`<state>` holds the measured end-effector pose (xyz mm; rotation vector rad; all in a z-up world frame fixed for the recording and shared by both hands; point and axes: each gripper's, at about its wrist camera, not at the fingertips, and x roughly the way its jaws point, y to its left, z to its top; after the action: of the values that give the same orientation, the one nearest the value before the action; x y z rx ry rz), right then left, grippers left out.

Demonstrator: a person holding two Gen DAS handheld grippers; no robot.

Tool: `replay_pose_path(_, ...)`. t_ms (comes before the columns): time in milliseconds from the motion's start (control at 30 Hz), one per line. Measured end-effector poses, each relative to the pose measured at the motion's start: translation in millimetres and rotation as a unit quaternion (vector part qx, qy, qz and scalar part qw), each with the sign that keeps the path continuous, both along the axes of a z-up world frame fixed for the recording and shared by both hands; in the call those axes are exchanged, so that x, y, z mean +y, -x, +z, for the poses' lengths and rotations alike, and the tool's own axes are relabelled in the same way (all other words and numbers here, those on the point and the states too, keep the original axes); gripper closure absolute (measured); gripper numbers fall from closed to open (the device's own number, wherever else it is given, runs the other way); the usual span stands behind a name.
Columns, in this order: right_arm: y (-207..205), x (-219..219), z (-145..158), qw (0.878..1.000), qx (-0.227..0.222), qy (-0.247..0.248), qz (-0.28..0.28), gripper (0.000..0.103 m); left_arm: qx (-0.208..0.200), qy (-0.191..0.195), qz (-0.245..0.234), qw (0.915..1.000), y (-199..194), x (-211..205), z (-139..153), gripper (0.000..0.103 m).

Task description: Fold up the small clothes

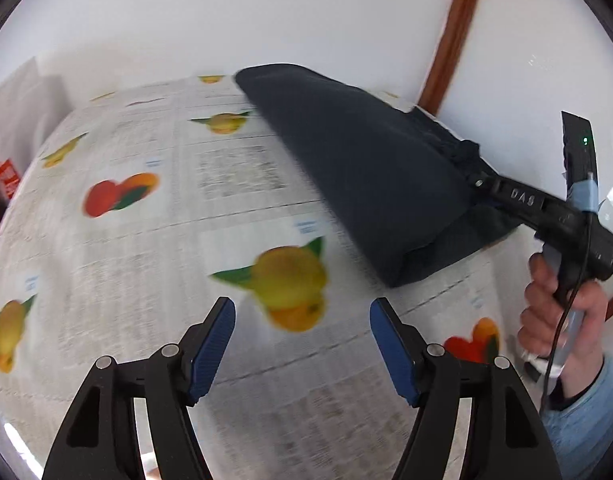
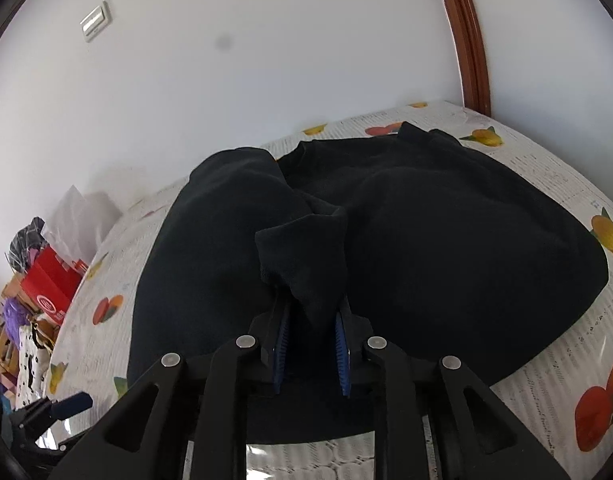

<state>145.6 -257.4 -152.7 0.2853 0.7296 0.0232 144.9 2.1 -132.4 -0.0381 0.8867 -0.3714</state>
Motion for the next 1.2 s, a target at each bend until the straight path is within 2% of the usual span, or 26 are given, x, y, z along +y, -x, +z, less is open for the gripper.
replay_pose_path(100, 5, -3, 4, 1.0, 0.0, 0.016, 0.012, 0.073, 0.002, 0.002, -0.014, 0.9999, -8, -25, 0, 0.035)
replay_pose_path(167, 4, -6, 10, 0.999, -0.011, 0.031, 0.017, 0.064, 0.001, -0.003, -0.017, 0.9998, -14, -37, -3, 0.035)
replay_pose_path(267, 0, -10, 14, 0.999, -0.021, 0.029, 0.033, 0.056, 0.004, -0.003, -0.025, 0.9997, -22, -54, -6, 0.035)
replay_pose_path(300, -4, -12, 14, 0.999, -0.017, 0.025, 0.041, 0.055, 0.004, -0.005, -0.027, 0.9996, -24, -59, -7, 0.035)
replay_pose_path(367, -15, -15, 11, 0.999, -0.008, 0.024, 0.045, 0.046, 0.001, -0.015, -0.022, 0.9996, -32, -67, -10, 0.035)
replay_pose_path(400, -22, -17, 7, 0.999, 0.006, 0.023, 0.045, 0.045, -0.003, -0.018, -0.015, 0.9997, -34, -70, -11, 0.036)
replay_pose_path(467, -32, -22, -1, 0.998, 0.024, 0.007, 0.051, 0.047, -0.007, -0.012, -0.001, 0.9999, -38, -71, -14, 0.046)
replay_pose_path(500, -34, -24, -3, 0.998, 0.023, 0.002, 0.052, 0.049, -0.004, -0.007, 0.004, 1.0, -40, -71, -15, 0.056)
replay_pose_path(533, -34, -25, -5, 0.999, 0.016, 0.0, 0.052, 0.062, -0.003, -0.001, 0.008, 1.0, -41, -69, -16, 0.066)
replay_pose_path(567, -34, -24, -6, 0.999, 0.01, 0.004, 0.052, 0.074, -0.001, 0.003, 0.007, 1.0, -42, -67, -16, 0.068)
replay_pose_path(633, -37, -20, -8, 0.999, 0.008, 0.017, 0.051, 0.078, 0.003, 0.0, -0.002, 1.0, -43, -66, -16, 0.078)
replay_pose_path(767, -42, -3, -10, 0.998, 0.018, 0.045, 0.051, 0.08, -0.005, -0.003, 0.012, 0.9999, -43, -56, -13, 0.082)
replay_pose_path(967, -48, 29, -10, 0.996, 0.027, 0.034, 0.079, 0.081, 0.003, 0.031, 0.046, 0.9985, -40, 0, -12, 0.085)
replay_pose_path(1200, -48, 96, -14, 0.99, 0.021, 0.025, 0.138, 0.081, 0.004, 0.034, 0.097, 0.9947, -26, 70, -11, 0.085)
